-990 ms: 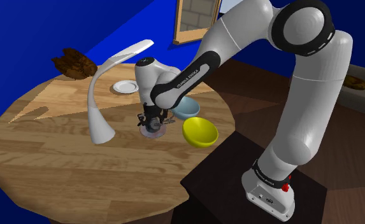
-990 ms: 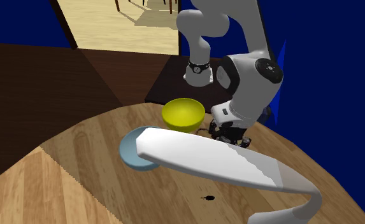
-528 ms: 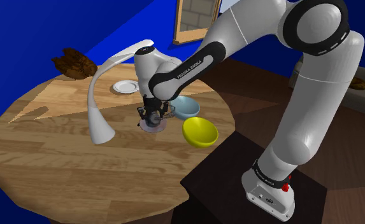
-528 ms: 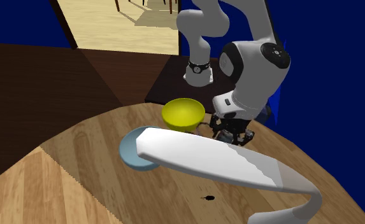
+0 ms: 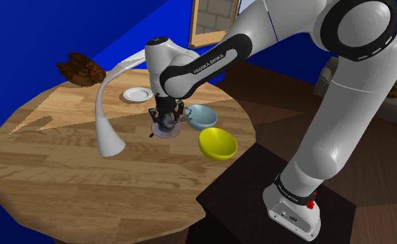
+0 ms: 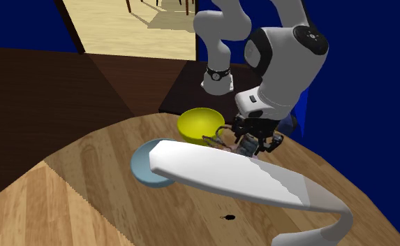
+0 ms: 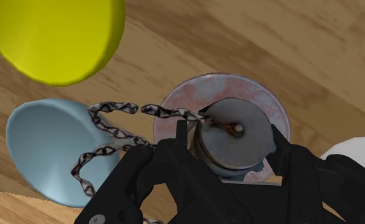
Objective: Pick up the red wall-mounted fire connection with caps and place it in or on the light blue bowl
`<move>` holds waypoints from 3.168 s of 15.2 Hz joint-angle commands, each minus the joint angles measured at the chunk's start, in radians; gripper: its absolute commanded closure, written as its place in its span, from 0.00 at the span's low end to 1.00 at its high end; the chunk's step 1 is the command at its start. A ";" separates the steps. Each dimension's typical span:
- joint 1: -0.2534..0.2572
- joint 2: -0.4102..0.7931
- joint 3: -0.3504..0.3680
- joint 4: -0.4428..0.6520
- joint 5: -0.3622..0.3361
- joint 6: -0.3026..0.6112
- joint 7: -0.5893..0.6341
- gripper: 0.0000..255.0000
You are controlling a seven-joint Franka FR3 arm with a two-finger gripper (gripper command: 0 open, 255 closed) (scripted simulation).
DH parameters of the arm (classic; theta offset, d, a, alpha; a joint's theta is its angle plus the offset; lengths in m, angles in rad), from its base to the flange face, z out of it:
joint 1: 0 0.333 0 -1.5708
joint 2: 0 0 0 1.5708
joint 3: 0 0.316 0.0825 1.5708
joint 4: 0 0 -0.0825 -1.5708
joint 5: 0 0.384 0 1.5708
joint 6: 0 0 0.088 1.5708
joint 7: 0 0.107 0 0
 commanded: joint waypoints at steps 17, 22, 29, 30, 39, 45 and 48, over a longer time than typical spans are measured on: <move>-0.167 -0.105 -0.128 -0.024 0.051 -0.017 -0.331 1.00; -0.229 -0.089 -0.185 0.003 0.046 -0.010 -0.448 1.00; -0.249 -0.043 -0.206 -0.010 0.024 0.052 -0.466 1.00; -0.249 -0.036 -0.207 -0.015 0.019 0.063 -0.461 1.00; -0.243 0.048 -0.218 -0.053 -0.033 0.178 -0.412 1.00; -0.243 0.048 -0.218 -0.053 -0.033 0.178 -0.412 1.00; -0.243 0.049 -0.218 -0.053 -0.034 0.178 -0.412 0.00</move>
